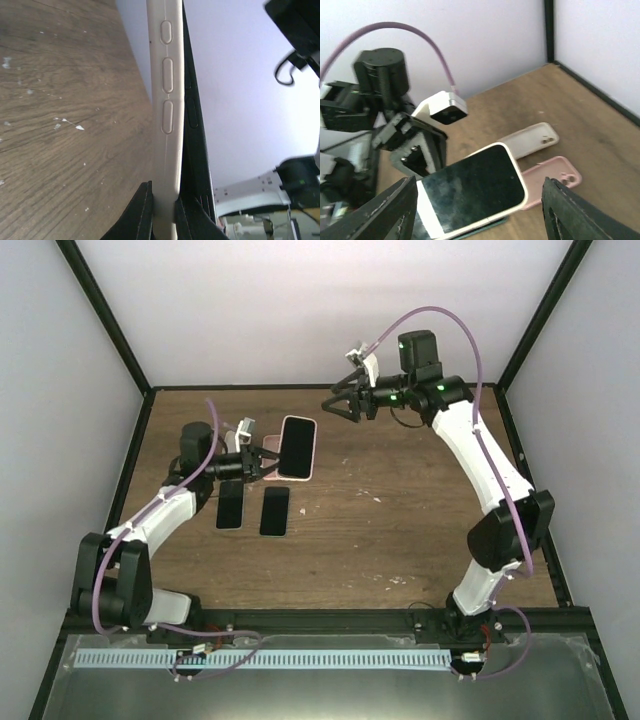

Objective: Take the phone out of the phone case
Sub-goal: Remove the phone case from the phone.

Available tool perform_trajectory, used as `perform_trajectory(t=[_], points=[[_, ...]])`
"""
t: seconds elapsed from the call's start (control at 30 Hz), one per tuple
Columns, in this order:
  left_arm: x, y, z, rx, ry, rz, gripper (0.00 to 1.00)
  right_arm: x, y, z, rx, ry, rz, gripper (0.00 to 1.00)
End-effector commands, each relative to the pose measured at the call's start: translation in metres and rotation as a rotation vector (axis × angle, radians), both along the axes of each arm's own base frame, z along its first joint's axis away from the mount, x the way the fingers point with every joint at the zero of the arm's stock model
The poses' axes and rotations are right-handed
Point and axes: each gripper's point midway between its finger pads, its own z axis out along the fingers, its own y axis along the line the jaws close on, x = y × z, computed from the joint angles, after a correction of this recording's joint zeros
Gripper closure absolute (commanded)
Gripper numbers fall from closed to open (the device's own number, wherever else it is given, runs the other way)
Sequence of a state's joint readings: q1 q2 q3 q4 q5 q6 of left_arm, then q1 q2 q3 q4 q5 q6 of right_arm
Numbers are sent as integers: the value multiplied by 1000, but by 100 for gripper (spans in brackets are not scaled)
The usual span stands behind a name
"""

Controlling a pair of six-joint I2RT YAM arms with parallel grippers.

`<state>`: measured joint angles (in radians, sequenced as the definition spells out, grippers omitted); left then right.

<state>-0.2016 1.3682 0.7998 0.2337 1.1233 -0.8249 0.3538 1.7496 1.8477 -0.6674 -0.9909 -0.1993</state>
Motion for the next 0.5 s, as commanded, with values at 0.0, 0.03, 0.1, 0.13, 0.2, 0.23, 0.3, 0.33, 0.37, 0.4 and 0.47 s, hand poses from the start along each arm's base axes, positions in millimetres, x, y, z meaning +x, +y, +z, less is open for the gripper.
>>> perform_trajectory(t=[0.0, 0.03, 0.1, 0.13, 0.2, 0.23, 0.3, 0.33, 0.37, 0.4, 0.47], points=[[15, 6, 7, -16, 20, 92, 100, 18, -4, 3, -87, -142, -168, 35], [18, 7, 5, -12, 41, 112, 100, 16, 2, -2, -125, -169, -186, 37], [28, 11, -2, 13, 107, 172, 100, 6, 17, -12, -201, -248, -203, 39], [33, 13, -6, 37, 148, 210, 100, 1, 26, -16, -232, -293, -211, 41], [40, 17, -13, 79, 221, 253, 100, -9, 39, -27, -293, -379, -234, 42], [42, 18, -14, 87, 245, 262, 100, -13, 45, -31, -318, -421, -241, 42], [44, 19, -15, 88, 284, 278, 100, -21, 56, -42, -363, -483, -247, 43], [45, 19, -15, 84, 297, 287, 100, -24, 61, -47, -383, -508, -247, 43], [45, 20, -16, 80, 313, 295, 100, -28, 66, -53, -400, -528, -245, 43], [45, 20, -16, 74, 324, 302, 100, -30, 71, -57, -415, -545, -246, 44], [46, 20, -17, 70, 335, 307, 100, -33, 79, -68, -444, -568, -243, 44]])
